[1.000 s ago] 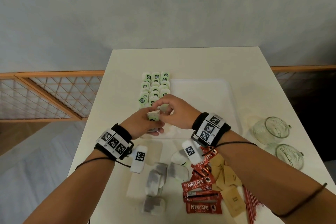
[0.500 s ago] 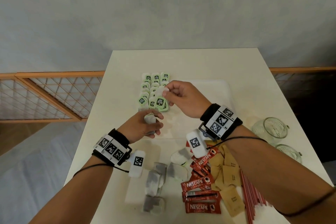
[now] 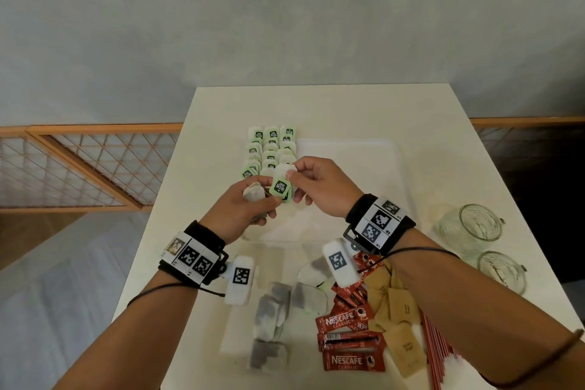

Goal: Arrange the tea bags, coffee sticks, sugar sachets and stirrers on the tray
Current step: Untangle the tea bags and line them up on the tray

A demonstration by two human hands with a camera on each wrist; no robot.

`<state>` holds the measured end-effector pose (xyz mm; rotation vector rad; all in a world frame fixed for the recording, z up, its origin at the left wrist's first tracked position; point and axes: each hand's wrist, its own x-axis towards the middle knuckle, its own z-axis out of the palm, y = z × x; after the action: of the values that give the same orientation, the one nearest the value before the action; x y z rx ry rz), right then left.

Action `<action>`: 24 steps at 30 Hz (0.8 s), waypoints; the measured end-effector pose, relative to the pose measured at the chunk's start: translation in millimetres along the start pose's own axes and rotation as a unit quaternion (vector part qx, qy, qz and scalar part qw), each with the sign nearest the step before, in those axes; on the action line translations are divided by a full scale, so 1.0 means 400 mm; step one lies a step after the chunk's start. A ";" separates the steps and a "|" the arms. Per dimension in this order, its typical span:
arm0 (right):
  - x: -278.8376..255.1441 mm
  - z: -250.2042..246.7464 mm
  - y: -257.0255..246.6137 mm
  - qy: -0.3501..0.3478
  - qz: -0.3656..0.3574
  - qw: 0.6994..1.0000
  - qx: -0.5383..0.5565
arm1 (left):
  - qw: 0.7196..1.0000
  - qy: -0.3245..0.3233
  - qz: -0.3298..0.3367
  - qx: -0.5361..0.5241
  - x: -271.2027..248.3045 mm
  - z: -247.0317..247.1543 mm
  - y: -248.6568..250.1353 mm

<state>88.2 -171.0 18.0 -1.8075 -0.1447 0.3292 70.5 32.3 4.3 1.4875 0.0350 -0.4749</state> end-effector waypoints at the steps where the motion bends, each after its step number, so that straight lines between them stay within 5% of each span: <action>1: 0.001 -0.002 0.001 0.008 0.001 1.000 0.001 | 1.000 0.012 0.004 0.002 -0.002 0.003 -0.002; 11: 0.005 -0.045 0.012 0.104 -0.009 0.988 0.115 | 0.991 0.102 0.064 -0.061 -0.023 -0.011 -0.006; 24: 0.001 -0.090 0.032 0.139 -0.015 0.985 0.097 | 0.977 0.162 0.093 -0.105 -0.029 -0.029 0.025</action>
<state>98.4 -207.6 13.8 -1.6377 0.0545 0.0639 66.4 46.6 16.3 1.3302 0.1944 -0.0707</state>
